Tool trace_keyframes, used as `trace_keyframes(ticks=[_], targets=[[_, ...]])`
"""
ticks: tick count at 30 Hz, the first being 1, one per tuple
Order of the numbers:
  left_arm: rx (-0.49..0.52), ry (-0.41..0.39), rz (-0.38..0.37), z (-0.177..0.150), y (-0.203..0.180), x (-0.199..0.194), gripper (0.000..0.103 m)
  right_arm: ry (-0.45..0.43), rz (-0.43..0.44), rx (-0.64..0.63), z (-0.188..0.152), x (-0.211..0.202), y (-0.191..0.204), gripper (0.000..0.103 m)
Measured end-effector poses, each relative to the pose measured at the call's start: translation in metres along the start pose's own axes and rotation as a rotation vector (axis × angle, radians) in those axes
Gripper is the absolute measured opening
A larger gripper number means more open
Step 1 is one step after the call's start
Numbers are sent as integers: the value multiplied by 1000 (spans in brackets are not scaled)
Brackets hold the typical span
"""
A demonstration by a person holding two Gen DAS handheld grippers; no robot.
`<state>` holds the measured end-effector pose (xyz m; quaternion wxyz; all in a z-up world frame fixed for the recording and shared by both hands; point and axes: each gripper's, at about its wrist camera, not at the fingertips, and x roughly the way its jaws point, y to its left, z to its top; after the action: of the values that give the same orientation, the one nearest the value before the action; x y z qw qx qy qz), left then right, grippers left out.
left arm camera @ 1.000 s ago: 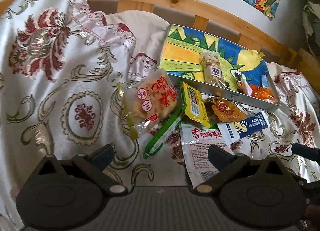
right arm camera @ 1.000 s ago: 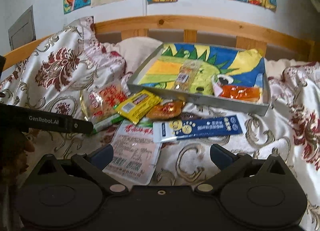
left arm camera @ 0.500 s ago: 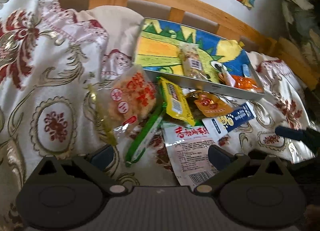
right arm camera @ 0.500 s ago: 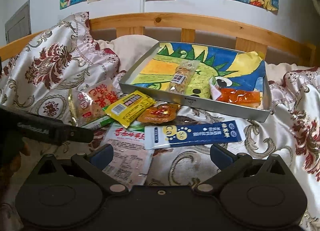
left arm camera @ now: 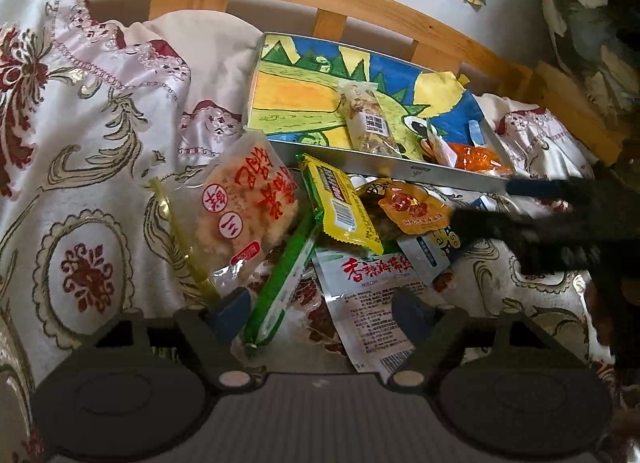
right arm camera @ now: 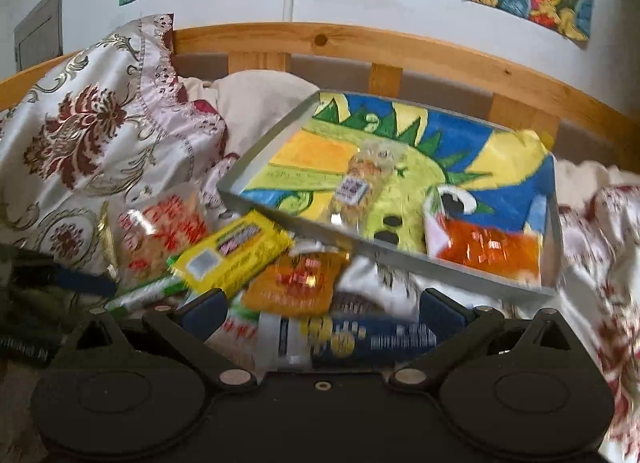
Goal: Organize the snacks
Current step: 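Grasp the gold duck-snack bag with right gripper while left tool approaches the green stick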
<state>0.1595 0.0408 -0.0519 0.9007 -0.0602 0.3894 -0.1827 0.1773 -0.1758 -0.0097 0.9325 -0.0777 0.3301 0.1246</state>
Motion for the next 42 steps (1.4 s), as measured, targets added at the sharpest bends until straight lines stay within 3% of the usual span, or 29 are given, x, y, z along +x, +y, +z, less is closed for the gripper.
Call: trace_keyframes(ticks=[5, 10, 19, 23, 27, 34, 39, 42], targets=[[12, -8, -6, 2, 2, 7, 69, 25, -11, -12, 13, 30, 3, 92], [-6, 22, 5, 7, 9, 20, 50, 83, 11, 19, 14, 57, 3, 84], [-23, 50, -11, 16, 13, 35, 47, 142, 54, 54, 18, 81, 6, 69], [-16, 57, -15, 19, 12, 37, 46, 141, 84, 72, 17, 78, 7, 49], [-11, 75, 8, 20, 9, 38, 35, 138, 98, 58, 15, 71, 10, 36], [16, 131, 39, 22, -3, 35, 21, 131, 129, 37, 8, 50, 12, 30], [-21, 183, 3, 18, -9, 30, 21, 144, 169, 55, -4, 30, 11, 23], [-15, 176, 3, 17, -9, 29, 21, 150, 186, 73, -12, 21, 9, 23]])
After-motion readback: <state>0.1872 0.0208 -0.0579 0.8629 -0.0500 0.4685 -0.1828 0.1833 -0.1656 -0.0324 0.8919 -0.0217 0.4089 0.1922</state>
